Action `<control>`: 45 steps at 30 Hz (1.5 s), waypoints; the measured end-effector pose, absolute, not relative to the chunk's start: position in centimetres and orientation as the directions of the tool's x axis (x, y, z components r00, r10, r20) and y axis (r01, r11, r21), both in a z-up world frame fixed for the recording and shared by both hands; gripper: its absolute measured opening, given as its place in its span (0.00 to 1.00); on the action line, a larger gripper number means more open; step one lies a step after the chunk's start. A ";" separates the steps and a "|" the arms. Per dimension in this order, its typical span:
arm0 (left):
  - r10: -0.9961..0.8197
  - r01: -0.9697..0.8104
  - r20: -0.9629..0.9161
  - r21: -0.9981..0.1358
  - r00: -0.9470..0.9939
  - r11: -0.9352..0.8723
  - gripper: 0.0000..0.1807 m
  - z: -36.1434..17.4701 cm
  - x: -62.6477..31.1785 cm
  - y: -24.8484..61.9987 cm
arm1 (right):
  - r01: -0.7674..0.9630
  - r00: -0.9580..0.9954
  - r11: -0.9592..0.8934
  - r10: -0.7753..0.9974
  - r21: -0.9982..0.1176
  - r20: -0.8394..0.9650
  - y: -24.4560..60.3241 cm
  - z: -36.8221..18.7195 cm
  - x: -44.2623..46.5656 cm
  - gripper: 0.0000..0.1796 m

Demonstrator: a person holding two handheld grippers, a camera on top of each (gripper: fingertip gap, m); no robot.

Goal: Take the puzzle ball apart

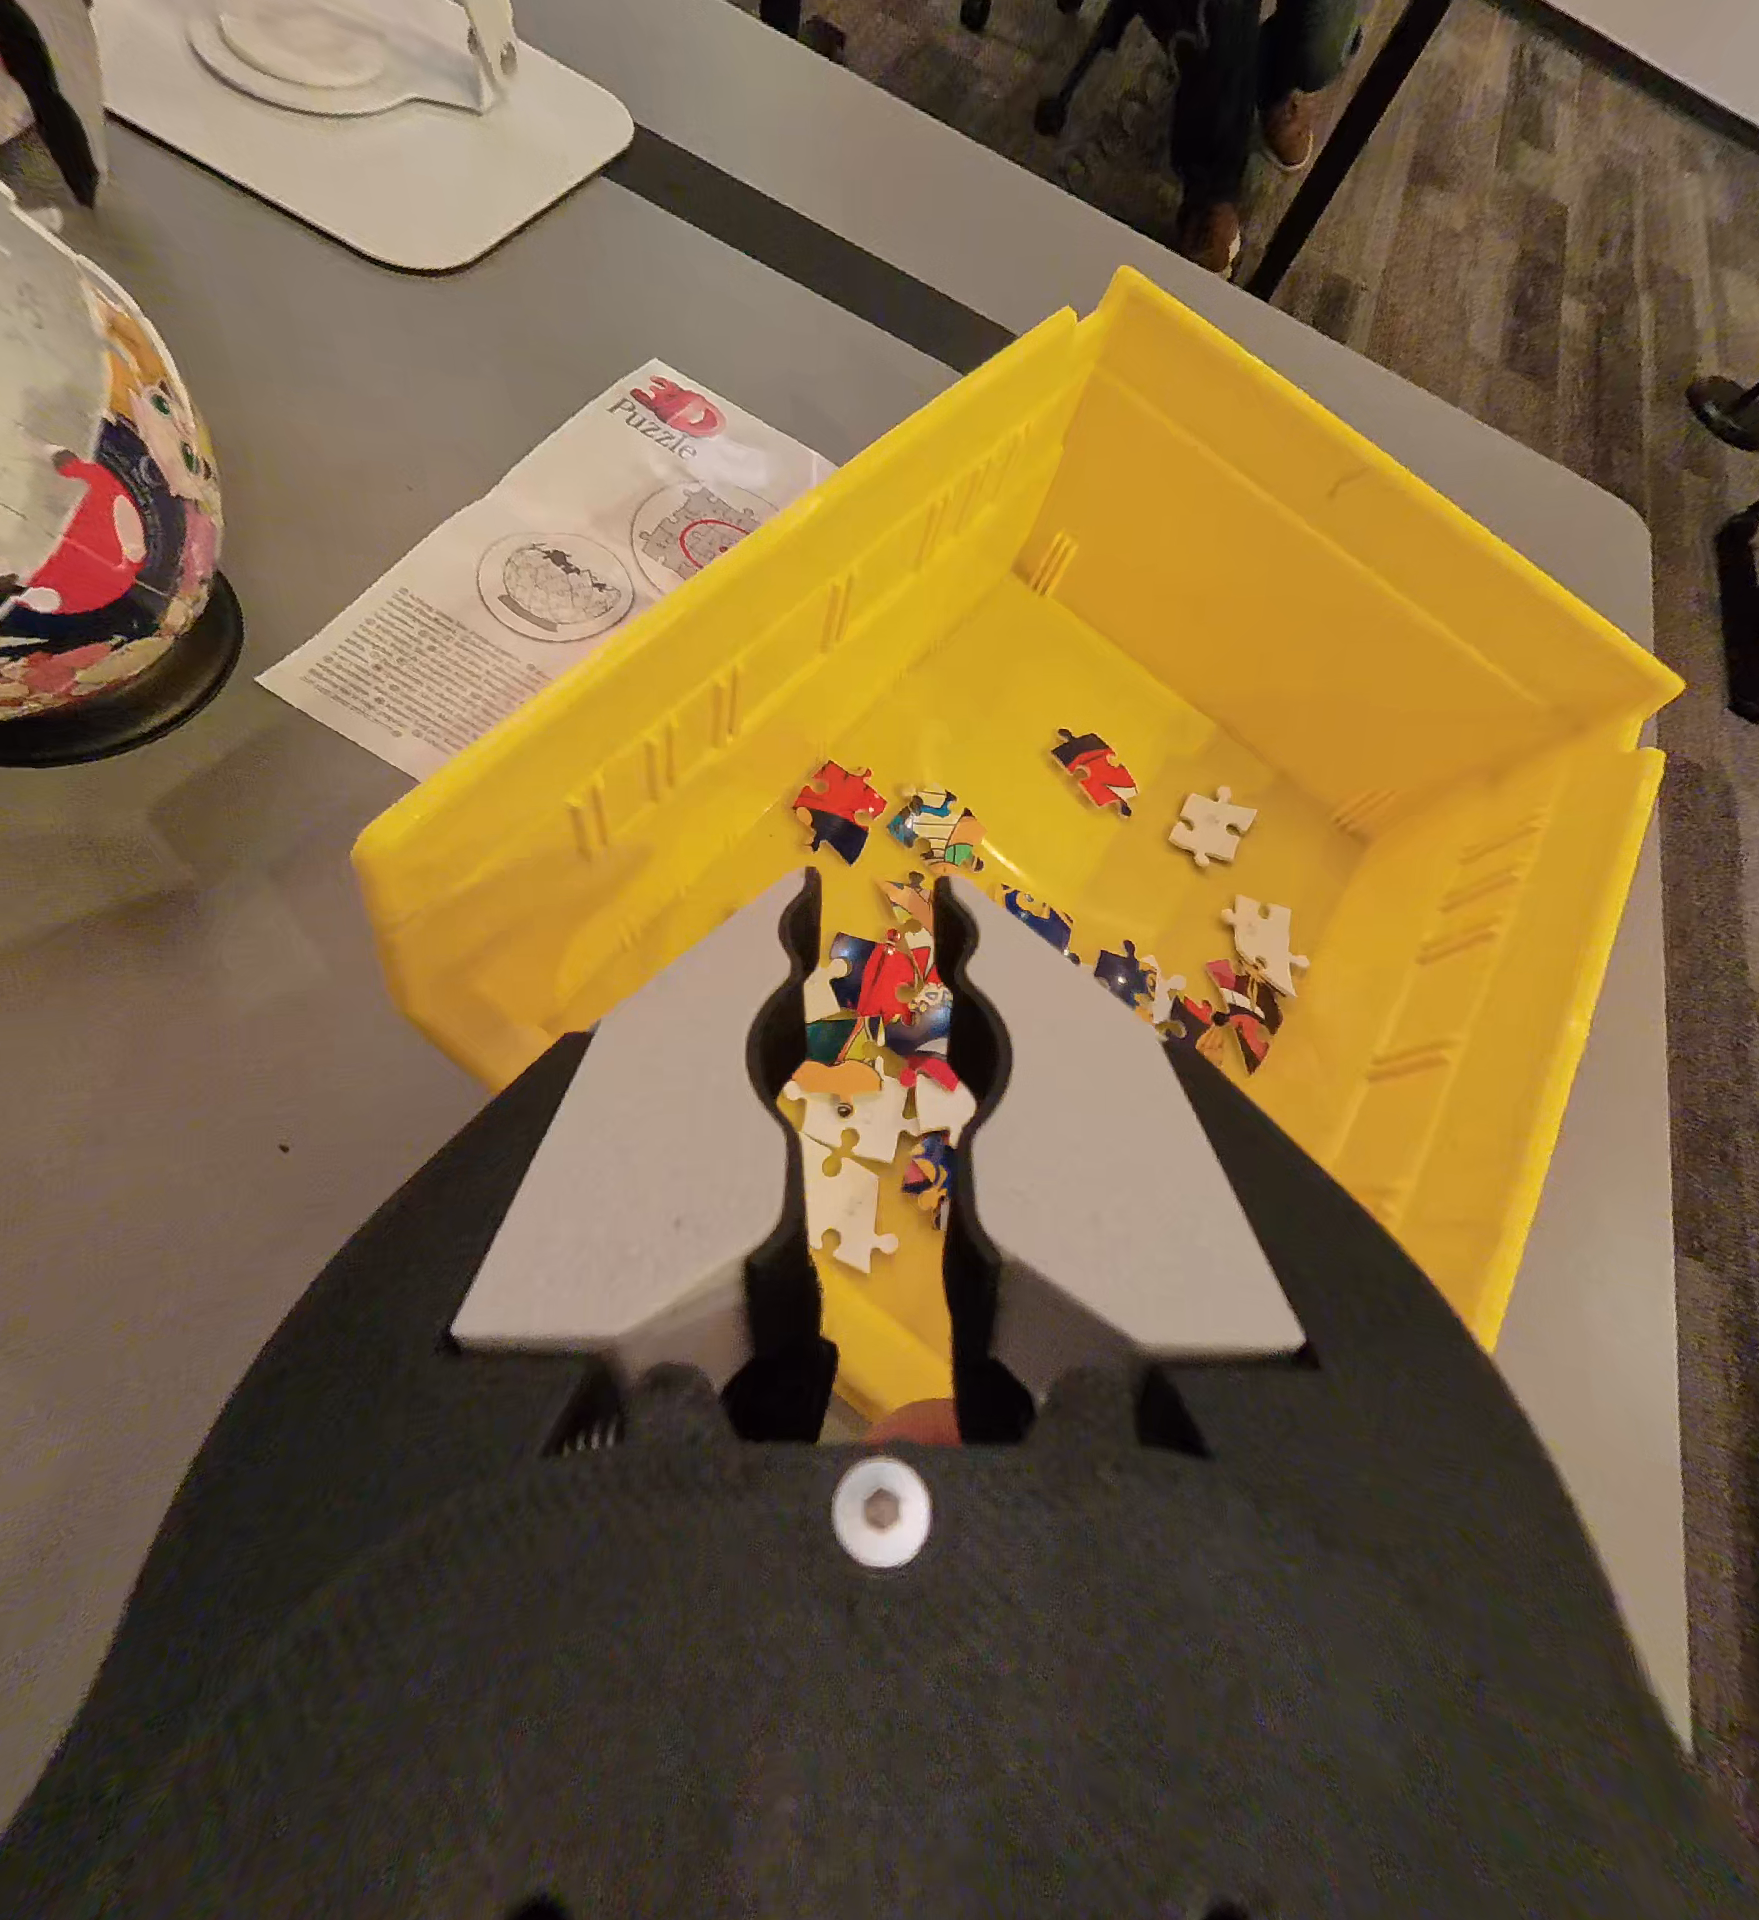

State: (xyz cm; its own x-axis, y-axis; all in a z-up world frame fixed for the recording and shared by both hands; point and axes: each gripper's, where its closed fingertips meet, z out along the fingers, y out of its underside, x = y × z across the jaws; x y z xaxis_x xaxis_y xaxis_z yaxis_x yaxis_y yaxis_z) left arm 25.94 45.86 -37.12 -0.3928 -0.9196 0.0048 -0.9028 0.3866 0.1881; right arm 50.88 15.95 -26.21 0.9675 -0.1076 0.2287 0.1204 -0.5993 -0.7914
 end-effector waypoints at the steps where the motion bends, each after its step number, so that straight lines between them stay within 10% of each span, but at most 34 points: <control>1: -0.920 -0.901 0.011 0.200 -0.391 0.386 0.19 -37.1 26.0 46.0 | 0.120 0.968 -0.595 -0.108 -0.795 0.227 15.9 -26.1 50.8 0.10; 10: -0.913 -0.897 0.015 0.178 -0.409 0.405 0.03 -37.1 25.4 45.7 | 0.137 0.972 -0.562 -0.083 -0.816 0.220 16.0 -25.1 49.8 0.10; 13: -0.905 -0.889 -0.006 0.193 -0.425 0.416 0.25 -36.5 25.1 45.7 | 0.145 0.972 -0.556 -0.074 -0.818 0.223 15.9 -24.7 49.4 0.10; 18: -0.872 -0.815 0.051 0.332 -0.487 0.475 0.33 -37.1 23.1 45.5 | 0.152 0.973 -0.546 -0.064 -0.824 0.221 16.3 -24.3 48.7 0.10; 25: -0.863 -0.802 0.053 0.345 -0.502 0.488 0.15 -37.2 23.3 44.9 | 0.158 0.974 -0.538 -0.054 -0.828 0.221 16.6 -24.3 48.2 0.09; 45: -0.749 -0.761 -0.386 -0.160 -0.538 0.629 0.14 -24.9 23.8 35.1 | 0.035 0.922 -0.302 0.377 -0.953 -0.086 25.3 -19.5 28.2 0.13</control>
